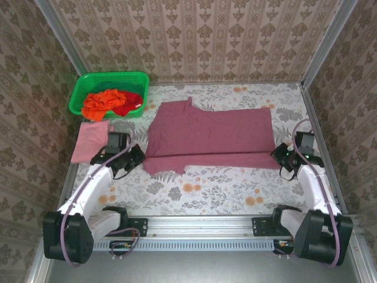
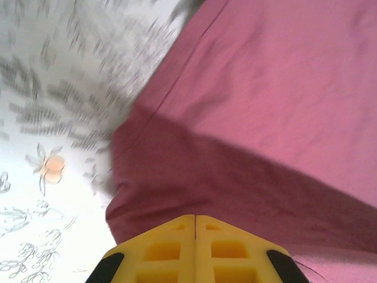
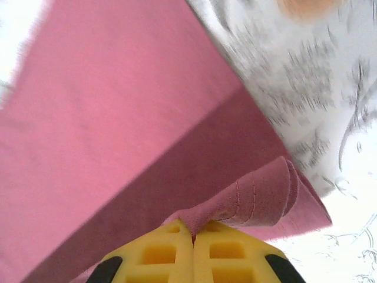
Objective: Fold and stack the t-shirts
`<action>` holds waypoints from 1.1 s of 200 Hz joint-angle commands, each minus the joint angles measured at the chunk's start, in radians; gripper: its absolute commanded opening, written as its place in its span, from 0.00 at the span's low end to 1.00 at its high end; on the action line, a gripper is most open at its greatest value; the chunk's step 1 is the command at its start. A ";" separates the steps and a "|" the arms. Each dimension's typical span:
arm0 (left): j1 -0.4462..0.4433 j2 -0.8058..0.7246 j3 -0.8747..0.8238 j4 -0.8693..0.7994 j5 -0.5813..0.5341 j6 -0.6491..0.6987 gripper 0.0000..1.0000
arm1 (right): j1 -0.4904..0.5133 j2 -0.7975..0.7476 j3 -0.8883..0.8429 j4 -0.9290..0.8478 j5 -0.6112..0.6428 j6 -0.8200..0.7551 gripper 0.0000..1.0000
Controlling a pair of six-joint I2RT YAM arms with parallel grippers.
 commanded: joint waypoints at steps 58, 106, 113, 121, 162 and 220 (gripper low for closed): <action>0.081 -0.177 0.348 -0.255 -0.144 0.189 0.00 | -0.015 -0.243 0.367 -0.194 0.116 -0.085 0.00; 0.114 -0.261 0.527 -0.295 -0.142 0.307 0.00 | -0.015 -0.340 0.564 -0.230 0.158 -0.127 0.00; 0.114 -0.263 0.563 -0.289 -0.140 0.329 0.00 | -0.016 -0.340 0.599 -0.230 0.164 -0.136 0.00; 0.114 -0.261 0.602 -0.284 -0.136 0.359 0.00 | -0.015 -0.337 0.635 -0.226 0.170 -0.145 0.00; 0.115 -0.209 0.715 -0.204 -0.095 0.388 0.00 | -0.015 -0.273 0.735 -0.182 0.157 -0.167 0.00; -0.053 -0.121 0.437 0.122 -0.011 0.213 0.25 | -0.016 -0.160 0.506 -0.127 0.130 -0.156 0.00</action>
